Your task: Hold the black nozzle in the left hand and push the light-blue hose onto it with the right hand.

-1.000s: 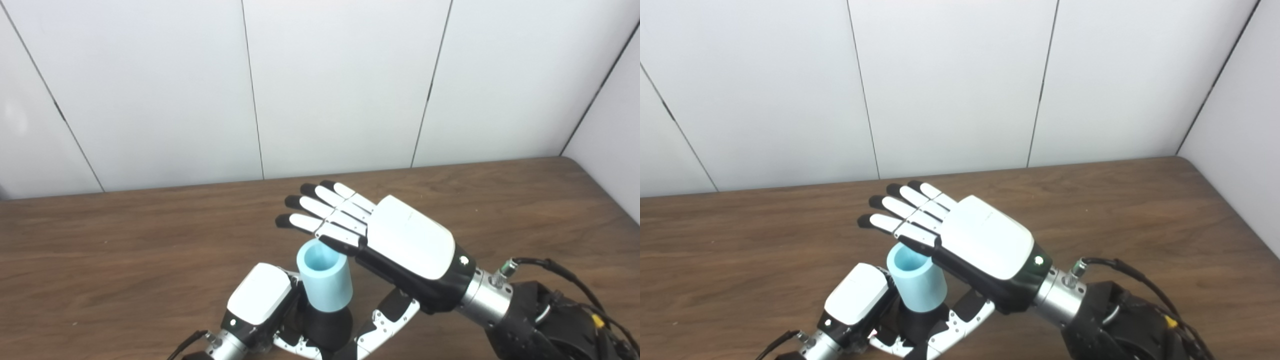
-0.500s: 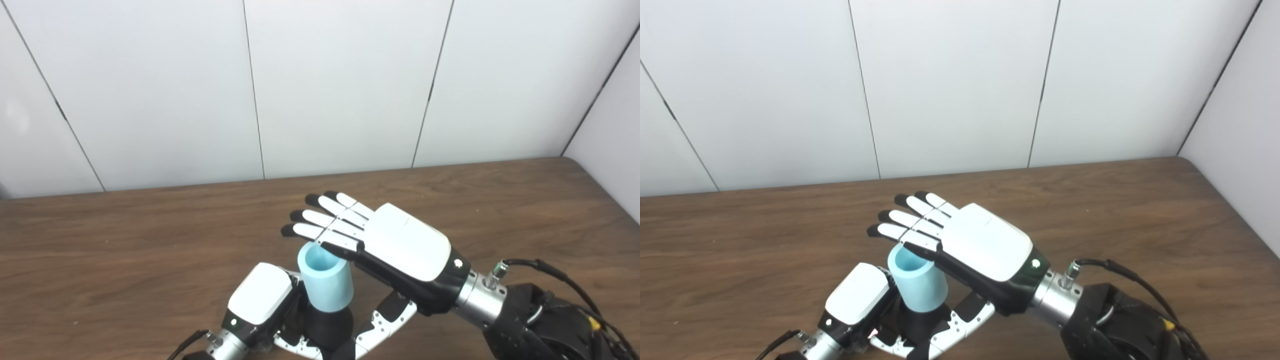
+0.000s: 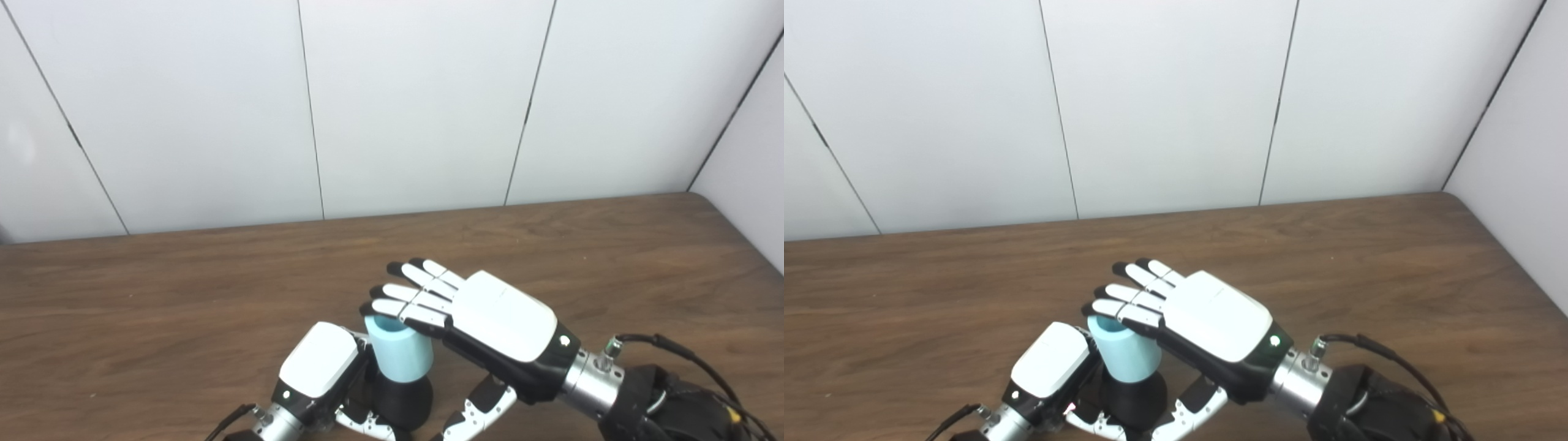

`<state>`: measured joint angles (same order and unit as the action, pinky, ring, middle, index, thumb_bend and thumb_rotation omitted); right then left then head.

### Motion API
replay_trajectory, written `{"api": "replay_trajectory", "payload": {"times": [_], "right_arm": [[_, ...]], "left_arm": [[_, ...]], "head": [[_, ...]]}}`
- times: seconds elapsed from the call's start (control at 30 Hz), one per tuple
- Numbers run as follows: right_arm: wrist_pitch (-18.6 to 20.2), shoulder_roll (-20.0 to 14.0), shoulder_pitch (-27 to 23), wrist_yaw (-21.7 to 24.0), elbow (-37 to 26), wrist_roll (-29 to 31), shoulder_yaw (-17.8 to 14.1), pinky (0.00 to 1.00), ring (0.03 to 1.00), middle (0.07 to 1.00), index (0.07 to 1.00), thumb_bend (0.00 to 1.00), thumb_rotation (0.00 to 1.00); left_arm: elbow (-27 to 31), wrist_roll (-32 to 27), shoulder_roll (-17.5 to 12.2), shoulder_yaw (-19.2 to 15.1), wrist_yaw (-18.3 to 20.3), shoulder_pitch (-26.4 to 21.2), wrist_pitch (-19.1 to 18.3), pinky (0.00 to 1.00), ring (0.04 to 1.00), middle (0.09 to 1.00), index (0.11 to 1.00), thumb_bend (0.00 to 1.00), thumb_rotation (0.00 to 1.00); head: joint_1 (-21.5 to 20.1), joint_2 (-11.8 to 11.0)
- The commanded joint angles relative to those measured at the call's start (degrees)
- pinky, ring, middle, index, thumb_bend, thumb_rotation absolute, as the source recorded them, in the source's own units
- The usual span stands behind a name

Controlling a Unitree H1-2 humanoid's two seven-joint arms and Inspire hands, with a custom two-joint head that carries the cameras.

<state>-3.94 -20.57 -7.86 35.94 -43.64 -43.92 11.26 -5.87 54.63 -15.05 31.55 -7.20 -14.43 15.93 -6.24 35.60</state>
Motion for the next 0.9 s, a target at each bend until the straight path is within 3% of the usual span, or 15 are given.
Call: {"api": "replay_trajectory", "payload": {"times": [0.0, 0.23, 0.47, 0.6, 0.87], "right_arm": [[-2.91, -0.80, -0.22, -1.77, -0.45, -1.36, -0.28, 1.00, 1.000, 0.903, 0.860, 0.98, 0.84], [-7.97, -0.94, 2.19, -4.93, 1.38, -5.13, 0.30, 1.00, 1.000, 0.889, 0.844, 0.98, 0.82], [-11.36, -1.30, 4.03, -6.13, 2.45, -12.65, 0.70, 1.00, 1.000, 0.934, 0.888, 0.91, 0.88], [-12.09, -0.98, 5.28, -7.27, 3.34, -14.78, 0.49, 1.00, 1.000, 0.971, 0.903, 0.82, 0.92], [-12.39, -0.36, 7.53, -9.50, 5.24, -16.95, 0.38, 1.00, 1.000, 1.000, 0.960, 0.78, 0.92]], "left_arm": [[-1.97, 0.39, 0.05, 1.60, 1.45, 3.09, 0.11, 0.14, 0.172, 0.471, 0.480, 0.52, 0.00], [-2.38, 0.19, 0.13, 1.54, 0.82, 3.02, 0.64, 0.12, 0.154, 0.471, 0.479, 0.52, 0.00], [-2.12, -0.07, 0.12, 1.40, 1.26, 3.09, 0.45, 0.12, 0.156, 0.471, 0.479, 0.52, 0.00], [-2.15, -0.22, 0.03, 1.28, 1.14, 3.16, 0.60, 0.12, 0.155, 0.471, 0.479, 0.52, 0.00], [-0.98, -0.23, -0.18, 1.22, 3.51, 3.32, -1.00, 0.13, 0.162, 0.471, 0.480, 0.52, 0.00]], "head": [[-0.01, 0.08], [0.05, 0.17], [0.03, 0.22], [-0.01, 0.31], [-0.01, 0.37]]}}
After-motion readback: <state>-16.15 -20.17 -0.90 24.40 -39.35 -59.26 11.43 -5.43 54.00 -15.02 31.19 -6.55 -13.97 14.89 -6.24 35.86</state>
